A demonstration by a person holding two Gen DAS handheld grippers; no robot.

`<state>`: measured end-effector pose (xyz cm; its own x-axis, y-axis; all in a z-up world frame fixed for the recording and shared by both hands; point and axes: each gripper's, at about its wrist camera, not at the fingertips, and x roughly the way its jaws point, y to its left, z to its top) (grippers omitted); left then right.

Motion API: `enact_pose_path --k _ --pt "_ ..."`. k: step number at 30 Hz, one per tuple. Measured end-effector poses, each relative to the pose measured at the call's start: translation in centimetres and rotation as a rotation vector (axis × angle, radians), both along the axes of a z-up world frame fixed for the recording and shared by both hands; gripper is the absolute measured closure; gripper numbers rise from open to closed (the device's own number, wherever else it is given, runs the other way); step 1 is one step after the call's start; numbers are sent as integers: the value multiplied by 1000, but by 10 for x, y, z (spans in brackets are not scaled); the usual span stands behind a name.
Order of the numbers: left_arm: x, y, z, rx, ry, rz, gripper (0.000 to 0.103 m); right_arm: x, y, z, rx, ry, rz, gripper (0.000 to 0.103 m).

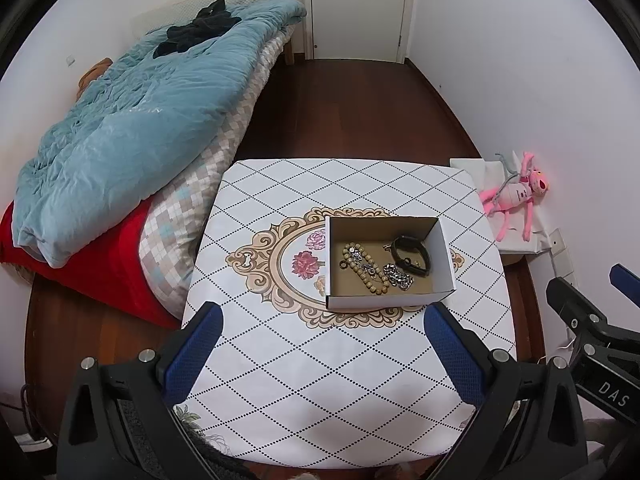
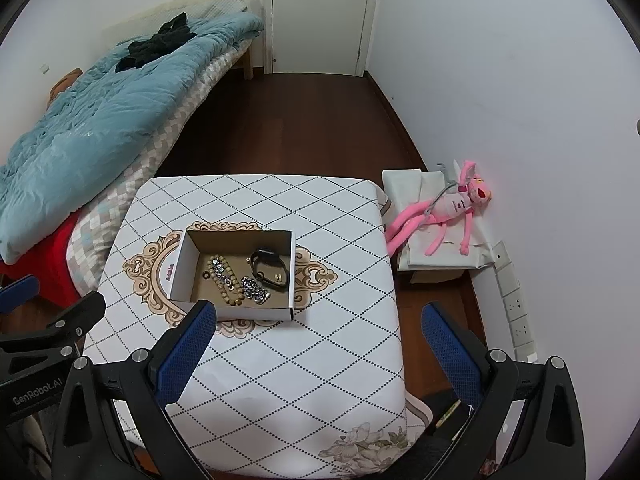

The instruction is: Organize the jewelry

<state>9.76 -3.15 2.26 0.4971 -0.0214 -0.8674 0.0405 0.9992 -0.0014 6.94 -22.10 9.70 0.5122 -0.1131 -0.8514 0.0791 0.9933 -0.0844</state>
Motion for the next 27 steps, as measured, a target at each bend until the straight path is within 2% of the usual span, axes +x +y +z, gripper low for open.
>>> enact_pose_path --k 27 --pt "2 4 1 -13 9 6 0 2 5 -5 0 18 10 0"
